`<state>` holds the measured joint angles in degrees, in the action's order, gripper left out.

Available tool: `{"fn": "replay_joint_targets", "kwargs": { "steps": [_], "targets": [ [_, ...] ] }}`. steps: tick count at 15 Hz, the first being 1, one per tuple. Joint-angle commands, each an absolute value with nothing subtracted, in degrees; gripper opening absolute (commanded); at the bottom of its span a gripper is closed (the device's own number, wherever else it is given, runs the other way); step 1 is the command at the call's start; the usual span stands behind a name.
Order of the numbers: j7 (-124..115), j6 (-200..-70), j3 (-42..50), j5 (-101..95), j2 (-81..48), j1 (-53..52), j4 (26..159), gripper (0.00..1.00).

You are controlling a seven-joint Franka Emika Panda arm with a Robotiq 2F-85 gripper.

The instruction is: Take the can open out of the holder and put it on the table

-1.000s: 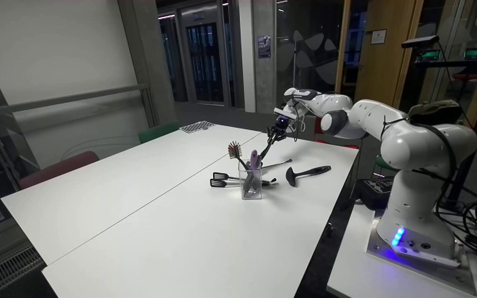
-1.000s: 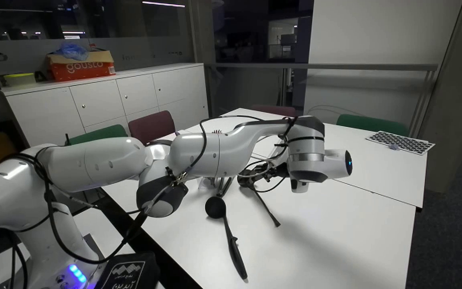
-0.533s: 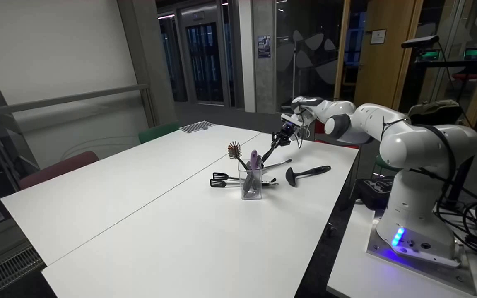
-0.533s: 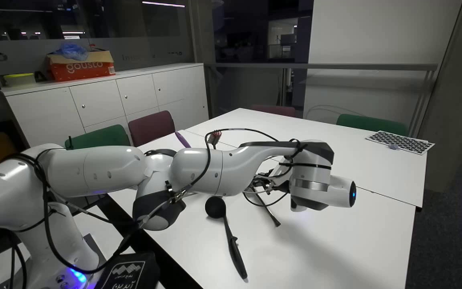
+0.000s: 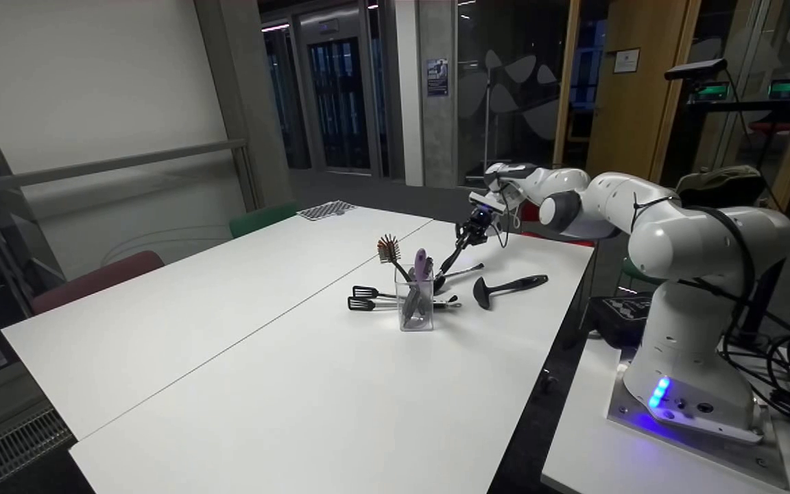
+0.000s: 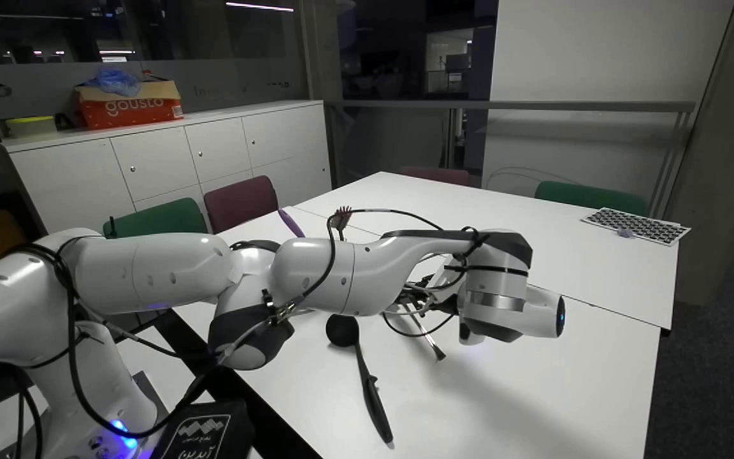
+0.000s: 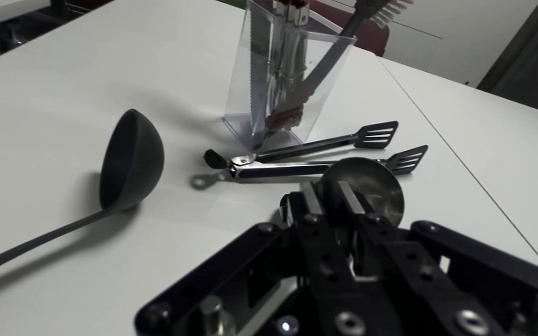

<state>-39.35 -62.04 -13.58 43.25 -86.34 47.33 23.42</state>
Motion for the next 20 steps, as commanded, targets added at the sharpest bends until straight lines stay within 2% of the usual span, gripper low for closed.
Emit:
{"fn": "replay_joint_targets", "kwargs": {
  "steps": [1,15,16,20],
  "targets": [
    [-39.7,-57.8,-12.2,42.8,-86.3,47.7,24.0,0.03],
    [-39.4,-58.0,-11.3,43.3,-86.4,47.3,23.9,0.03],
    [-39.4,-58.1,-11.3,43.3,-86.4,47.3,23.9,0.13],
    [-39.4,-58.1,-11.3,43.3,-86.4,47.3,23.9,0.13]
  ]
}}
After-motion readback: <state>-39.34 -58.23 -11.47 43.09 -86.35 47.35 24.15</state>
